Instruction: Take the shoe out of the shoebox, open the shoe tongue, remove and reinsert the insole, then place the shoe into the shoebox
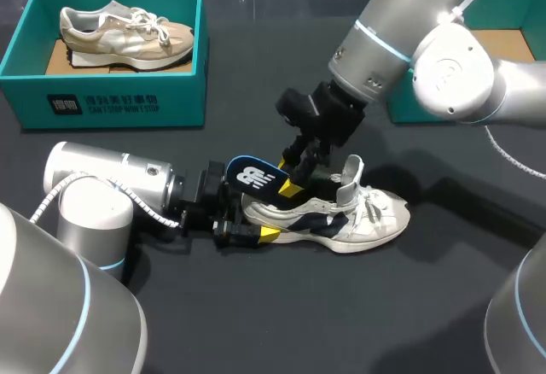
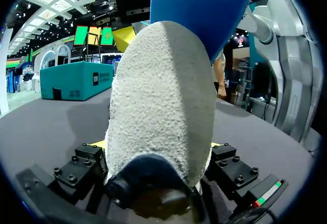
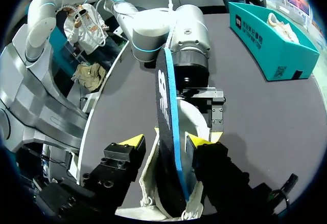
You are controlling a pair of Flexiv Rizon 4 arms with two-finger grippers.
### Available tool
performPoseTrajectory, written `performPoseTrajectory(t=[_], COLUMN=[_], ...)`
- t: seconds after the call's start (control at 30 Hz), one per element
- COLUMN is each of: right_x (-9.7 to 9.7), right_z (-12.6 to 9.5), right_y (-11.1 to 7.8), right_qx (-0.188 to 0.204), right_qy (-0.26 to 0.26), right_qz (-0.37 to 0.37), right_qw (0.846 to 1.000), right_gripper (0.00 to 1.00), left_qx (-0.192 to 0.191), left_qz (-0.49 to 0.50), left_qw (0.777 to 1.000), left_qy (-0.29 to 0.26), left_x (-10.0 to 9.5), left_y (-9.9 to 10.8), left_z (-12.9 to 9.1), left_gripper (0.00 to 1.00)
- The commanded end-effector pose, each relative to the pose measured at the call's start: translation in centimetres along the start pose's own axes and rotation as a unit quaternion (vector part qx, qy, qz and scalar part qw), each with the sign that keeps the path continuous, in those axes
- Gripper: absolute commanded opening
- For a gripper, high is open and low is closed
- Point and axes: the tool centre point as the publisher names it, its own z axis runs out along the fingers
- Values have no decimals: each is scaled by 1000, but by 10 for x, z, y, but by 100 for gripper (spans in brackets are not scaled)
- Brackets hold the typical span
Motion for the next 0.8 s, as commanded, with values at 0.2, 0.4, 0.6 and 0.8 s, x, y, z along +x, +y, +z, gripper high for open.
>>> performPoseTrajectory(t=[0.2,0.4,0.6,0.8], right_x=[4,6,11,19], right_z=[12,18,12,-1], right_y=[3,8,22,43], right_qx=[-10,-17,-27,-52], right_qy=[-4,-2,-12,-17], right_qz=[13,14,6,-23], right_qw=[1000,1000,1000,998], right_gripper=[9,0,0,0], left_qx=[0,0,0,0], left_qz=[0,0,0,0], left_qw=[1000,1000,1000,1000], left_qy=[-1,-1,-1,-1], left_x=[0,0,0,0], left_y=[2,2,2,2], left_z=[0,0,0,0], left_gripper=[0,0,0,0])
